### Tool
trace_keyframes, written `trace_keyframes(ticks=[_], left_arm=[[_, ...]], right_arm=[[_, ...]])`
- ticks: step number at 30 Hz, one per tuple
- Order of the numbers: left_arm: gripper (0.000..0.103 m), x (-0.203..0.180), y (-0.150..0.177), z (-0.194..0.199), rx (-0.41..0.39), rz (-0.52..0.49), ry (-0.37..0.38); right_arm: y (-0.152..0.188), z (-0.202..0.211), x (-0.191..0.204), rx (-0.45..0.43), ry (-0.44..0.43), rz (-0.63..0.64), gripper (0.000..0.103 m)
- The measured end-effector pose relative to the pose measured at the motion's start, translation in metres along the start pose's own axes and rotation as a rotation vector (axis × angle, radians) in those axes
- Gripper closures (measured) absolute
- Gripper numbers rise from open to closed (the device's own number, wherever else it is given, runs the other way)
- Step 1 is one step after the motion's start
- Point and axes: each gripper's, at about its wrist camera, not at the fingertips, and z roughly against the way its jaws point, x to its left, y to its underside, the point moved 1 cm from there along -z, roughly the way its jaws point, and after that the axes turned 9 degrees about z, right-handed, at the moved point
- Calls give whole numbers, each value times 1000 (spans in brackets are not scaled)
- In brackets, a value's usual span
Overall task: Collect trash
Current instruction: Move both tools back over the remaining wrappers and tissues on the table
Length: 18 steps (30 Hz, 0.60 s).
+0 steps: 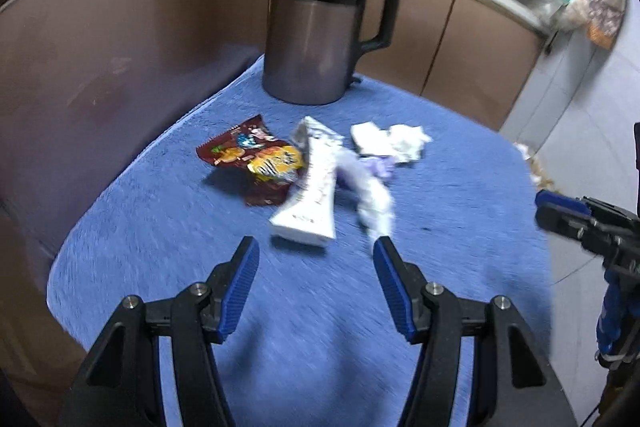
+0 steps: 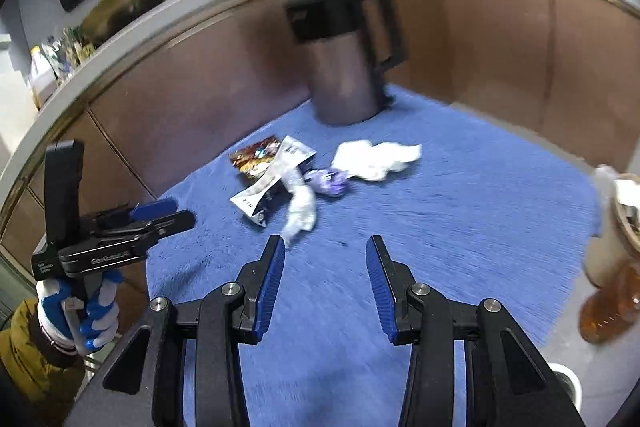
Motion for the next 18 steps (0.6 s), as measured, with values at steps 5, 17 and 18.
trace_keyframes(ticks=[5, 17, 18], left_arm=[[45, 5, -18, -42, 69, -35, 12], [46, -13, -16, -91, 158, -213, -55], [46, -13, -16, -94, 165, -214, -61]], right_arm=[[-11, -72, 1, 88, -57, -6, 61], [-29, -154, -5, 163, -168, -42, 61], [-29, -159, -6, 170, -175, -49, 61]])
